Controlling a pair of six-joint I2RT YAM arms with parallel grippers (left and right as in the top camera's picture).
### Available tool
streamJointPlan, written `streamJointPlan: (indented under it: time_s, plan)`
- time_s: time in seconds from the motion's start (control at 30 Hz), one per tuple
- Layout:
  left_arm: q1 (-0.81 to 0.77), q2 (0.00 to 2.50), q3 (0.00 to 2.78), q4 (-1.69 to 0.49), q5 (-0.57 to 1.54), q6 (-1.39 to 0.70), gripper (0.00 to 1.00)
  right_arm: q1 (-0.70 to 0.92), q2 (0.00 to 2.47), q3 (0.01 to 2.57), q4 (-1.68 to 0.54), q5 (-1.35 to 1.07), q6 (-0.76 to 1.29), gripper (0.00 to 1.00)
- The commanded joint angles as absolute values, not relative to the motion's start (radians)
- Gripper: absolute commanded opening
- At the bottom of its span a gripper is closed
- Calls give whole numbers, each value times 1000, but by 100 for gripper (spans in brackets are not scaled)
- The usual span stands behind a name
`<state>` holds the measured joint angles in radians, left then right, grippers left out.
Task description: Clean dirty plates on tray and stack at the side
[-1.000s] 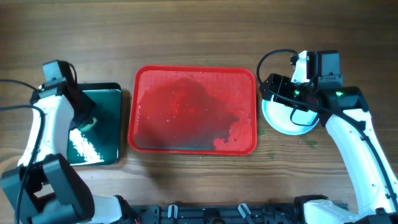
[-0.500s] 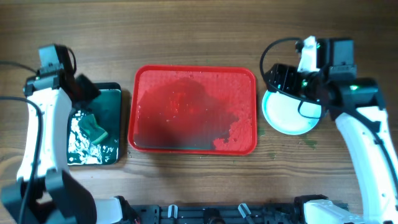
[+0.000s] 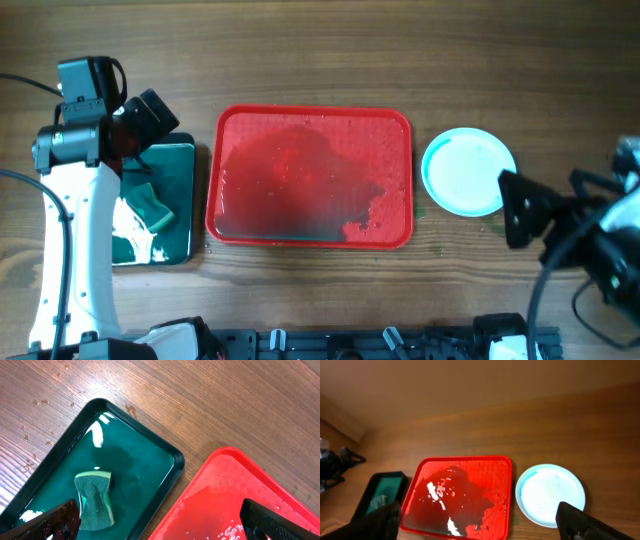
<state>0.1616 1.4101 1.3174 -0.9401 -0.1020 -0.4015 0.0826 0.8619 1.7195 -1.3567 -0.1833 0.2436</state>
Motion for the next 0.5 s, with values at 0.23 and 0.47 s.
streamJointPlan:
  time_s: [0.23, 0.47]
  plan:
    - [159, 1409, 1324, -939, -94, -397, 100, 68, 672, 1406, -1111, -34, 100, 100]
    - [159, 1409, 1324, -939, -94, -397, 100, 37, 136, 520, -408, -102, 29, 100]
